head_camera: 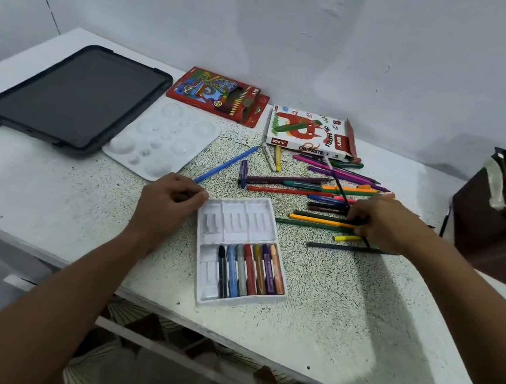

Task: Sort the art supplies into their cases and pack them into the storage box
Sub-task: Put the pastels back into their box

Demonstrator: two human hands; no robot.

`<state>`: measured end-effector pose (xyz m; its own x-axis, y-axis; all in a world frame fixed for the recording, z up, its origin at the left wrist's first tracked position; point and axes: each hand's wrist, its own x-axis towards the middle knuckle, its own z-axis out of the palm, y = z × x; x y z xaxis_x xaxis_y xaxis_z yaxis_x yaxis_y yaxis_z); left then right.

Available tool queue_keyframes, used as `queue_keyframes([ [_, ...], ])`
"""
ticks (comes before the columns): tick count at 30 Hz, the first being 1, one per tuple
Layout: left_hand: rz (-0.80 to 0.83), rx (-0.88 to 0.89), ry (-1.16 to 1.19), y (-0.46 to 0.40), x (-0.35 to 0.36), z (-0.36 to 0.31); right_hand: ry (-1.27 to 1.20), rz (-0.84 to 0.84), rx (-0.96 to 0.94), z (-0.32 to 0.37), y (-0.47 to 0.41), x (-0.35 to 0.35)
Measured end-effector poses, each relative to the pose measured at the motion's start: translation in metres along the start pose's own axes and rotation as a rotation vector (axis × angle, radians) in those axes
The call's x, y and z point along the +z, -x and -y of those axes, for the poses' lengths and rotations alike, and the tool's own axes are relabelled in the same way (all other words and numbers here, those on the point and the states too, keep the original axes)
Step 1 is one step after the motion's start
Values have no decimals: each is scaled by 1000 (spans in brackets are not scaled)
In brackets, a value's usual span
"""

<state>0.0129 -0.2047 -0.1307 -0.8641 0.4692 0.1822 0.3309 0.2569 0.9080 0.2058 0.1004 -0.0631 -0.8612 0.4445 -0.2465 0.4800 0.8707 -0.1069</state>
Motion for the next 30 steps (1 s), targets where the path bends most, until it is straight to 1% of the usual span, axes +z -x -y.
queue_keyframes([
  [12,7,-11,21,1,-2,1,46,-11,-60,1,3,6],
  [14,20,-3,28,2,-2,0,16,-76,-66,6,3,4],
  [17,26,23,7,2,-2,0,-35,-250,-98,21,-4,2],
  [19,22,24,-3,1,-2,0,-35,-292,-106,34,-15,2],
  [24,16,18,-23,1,-2,-1,29,-256,-115,63,-43,10],
  [30,13,19,-23,0,-3,1,117,-240,-66,67,-51,16],
])
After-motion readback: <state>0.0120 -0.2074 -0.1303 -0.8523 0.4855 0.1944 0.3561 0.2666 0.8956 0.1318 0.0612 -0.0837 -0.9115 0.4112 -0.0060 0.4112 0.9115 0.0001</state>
